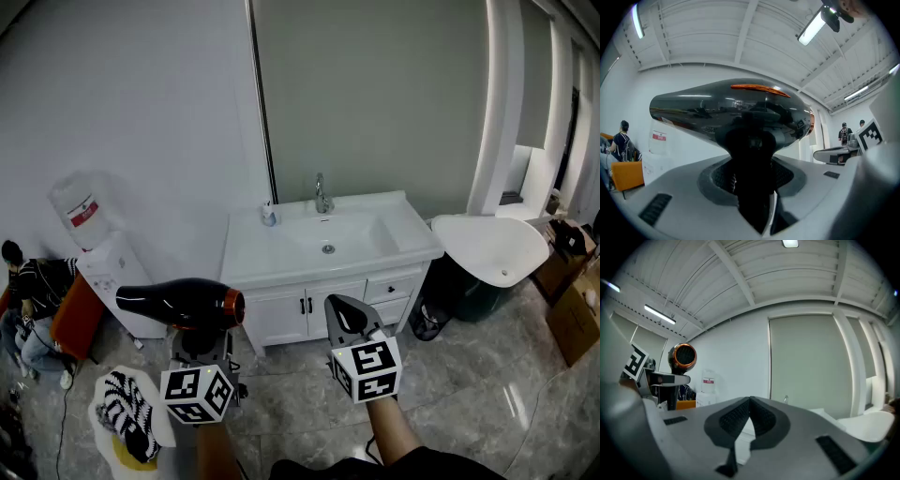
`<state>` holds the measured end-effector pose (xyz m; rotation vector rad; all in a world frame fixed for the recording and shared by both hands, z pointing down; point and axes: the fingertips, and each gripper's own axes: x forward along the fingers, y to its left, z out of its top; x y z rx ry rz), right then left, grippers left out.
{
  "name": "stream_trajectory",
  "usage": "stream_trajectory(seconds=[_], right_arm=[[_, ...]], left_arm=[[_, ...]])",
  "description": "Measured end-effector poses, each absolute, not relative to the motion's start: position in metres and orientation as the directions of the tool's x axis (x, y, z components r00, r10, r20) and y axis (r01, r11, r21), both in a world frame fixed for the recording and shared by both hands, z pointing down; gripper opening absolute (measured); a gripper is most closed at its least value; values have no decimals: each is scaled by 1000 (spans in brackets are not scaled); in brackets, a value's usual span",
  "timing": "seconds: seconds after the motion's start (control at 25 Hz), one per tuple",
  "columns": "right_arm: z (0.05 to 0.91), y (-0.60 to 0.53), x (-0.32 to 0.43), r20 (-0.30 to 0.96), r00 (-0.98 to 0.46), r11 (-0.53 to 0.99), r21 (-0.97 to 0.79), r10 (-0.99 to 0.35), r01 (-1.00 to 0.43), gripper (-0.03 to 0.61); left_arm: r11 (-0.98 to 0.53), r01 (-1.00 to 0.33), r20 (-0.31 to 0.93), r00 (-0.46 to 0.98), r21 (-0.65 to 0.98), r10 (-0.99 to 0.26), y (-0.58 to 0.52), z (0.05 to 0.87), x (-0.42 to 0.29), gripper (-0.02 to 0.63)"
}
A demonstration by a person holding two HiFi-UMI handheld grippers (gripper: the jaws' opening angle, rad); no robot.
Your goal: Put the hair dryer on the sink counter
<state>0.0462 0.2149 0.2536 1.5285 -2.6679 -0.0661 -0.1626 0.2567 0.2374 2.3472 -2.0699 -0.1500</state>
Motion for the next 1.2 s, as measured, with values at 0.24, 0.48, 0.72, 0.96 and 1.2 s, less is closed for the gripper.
stream_trajectory(seconds=[0.24, 0.48, 0.72, 0.96, 1.2], right_arm=[[254, 215, 48, 33, -504, 505, 69, -863, -860, 20], [256, 216, 51, 19, -511, 511, 53, -860, -858, 20], [259, 214, 60, 18, -525, 525, 43, -851, -850, 20], [266, 208, 75, 25, -549, 550, 46, -835, -834, 20], [274, 198, 105, 30, -557, 558, 41, -830, -829, 20]], left_arm=[[-130, -989, -63, 126, 69, -990, 258, 238, -159, 178], [-131, -989, -60, 127, 67, -990, 258, 242, -153, 178], [-131, -989, -48, 128, 62, -991, 256, 246, -139, 178], [-127, -990, -38, 125, 57, -991, 248, 252, -114, 178], [-109, -993, -45, 107, 53, -993, 241, 254, -87, 178]])
